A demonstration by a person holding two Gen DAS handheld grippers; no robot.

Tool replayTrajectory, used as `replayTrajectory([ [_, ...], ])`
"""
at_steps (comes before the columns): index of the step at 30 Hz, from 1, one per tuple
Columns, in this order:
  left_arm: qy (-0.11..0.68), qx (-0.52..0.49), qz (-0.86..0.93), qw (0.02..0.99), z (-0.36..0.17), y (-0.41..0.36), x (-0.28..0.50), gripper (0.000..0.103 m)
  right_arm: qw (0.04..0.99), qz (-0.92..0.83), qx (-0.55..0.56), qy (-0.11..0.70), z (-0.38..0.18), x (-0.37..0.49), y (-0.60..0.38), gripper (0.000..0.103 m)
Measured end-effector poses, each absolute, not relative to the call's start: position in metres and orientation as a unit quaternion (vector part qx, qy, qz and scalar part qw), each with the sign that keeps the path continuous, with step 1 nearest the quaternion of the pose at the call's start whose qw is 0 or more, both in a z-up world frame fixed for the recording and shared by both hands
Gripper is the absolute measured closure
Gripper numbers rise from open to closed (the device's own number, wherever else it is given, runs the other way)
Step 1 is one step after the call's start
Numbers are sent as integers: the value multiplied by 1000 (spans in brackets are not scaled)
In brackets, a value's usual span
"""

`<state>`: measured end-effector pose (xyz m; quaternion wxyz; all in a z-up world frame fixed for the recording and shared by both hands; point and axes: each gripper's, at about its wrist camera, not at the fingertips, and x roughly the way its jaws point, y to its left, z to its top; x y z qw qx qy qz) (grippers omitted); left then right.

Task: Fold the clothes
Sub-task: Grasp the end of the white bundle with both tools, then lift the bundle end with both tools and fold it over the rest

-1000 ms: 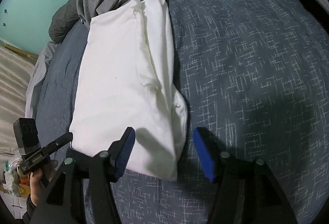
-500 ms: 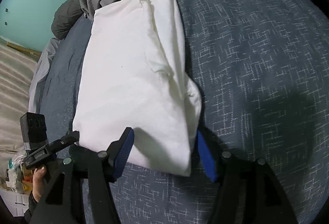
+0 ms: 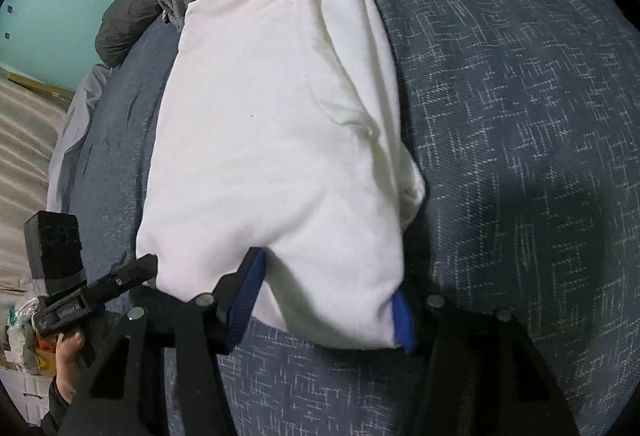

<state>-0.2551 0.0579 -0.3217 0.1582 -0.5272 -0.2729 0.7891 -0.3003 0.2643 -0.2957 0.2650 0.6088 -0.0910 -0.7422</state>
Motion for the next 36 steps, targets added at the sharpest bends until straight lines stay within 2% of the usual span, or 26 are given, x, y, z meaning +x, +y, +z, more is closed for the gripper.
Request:
replayTrajectory([
  [4,-271,-521,794,159,-323,60,-261,40,261,-746,606,-93,-296,-300,259,55],
  [11,-258,-516,801,158,-323,68,-265,40,267,-749,599,-91,-296,-298,257,79],
  [15,-239,-512,809,159,-319,72,-267,52,272,-757,589,-74,-292,-294,253,86],
  [18,-226,-505,817,162,-314,75,-267,62,272,-764,582,-57,-287,-291,252,88],
  [22,-210,-497,826,163,-305,80,-266,68,273,-769,576,-50,-282,-288,258,90],
  [31,-193,-480,841,159,-279,87,-258,69,287,-786,547,-33,-241,-282,264,91],
  [36,-175,-470,850,163,-246,96,-256,70,298,-794,529,-34,-214,-281,268,92],
])
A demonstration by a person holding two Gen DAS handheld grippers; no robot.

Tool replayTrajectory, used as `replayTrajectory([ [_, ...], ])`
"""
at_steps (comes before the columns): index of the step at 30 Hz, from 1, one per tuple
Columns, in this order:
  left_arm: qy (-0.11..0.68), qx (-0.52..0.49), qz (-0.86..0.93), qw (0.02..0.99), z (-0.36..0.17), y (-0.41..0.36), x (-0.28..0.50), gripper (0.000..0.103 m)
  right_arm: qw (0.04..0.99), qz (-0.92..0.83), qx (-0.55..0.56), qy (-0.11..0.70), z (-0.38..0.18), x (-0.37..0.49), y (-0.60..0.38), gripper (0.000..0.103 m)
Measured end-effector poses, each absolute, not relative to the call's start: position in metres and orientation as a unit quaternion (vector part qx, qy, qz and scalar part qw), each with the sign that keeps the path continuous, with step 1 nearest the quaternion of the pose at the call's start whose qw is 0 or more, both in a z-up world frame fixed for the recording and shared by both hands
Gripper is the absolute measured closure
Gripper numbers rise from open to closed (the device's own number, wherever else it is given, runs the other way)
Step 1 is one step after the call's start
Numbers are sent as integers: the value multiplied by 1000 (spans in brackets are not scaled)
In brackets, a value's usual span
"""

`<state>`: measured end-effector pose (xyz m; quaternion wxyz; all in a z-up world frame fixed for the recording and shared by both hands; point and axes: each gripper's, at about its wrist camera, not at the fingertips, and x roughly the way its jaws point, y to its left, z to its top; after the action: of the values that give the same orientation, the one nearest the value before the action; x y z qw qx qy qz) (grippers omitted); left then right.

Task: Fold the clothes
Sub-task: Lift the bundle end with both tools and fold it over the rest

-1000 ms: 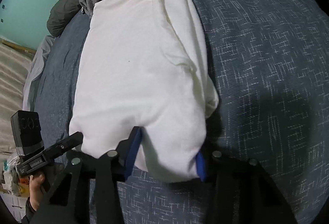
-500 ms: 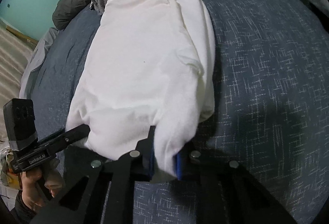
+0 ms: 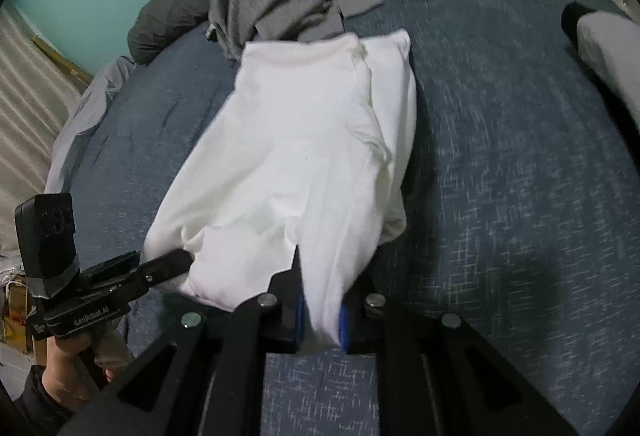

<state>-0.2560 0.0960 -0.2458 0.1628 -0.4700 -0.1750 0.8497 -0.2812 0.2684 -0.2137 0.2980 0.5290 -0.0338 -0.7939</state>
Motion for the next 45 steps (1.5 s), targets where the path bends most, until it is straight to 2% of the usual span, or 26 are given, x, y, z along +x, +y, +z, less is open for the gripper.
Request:
replayTrajectory([
  [20,-113,-397,891,189,-79,174,-247,71,323,-844,427,-23,-59,-275,335,92],
  [30,-104,-378,895,212,-35,225,-239,71,319,-858,401,-19,-11,-261,389,92],
  [45,-71,-353,902,239,11,290,-240,71,305,-873,379,-41,28,-253,456,92],
])
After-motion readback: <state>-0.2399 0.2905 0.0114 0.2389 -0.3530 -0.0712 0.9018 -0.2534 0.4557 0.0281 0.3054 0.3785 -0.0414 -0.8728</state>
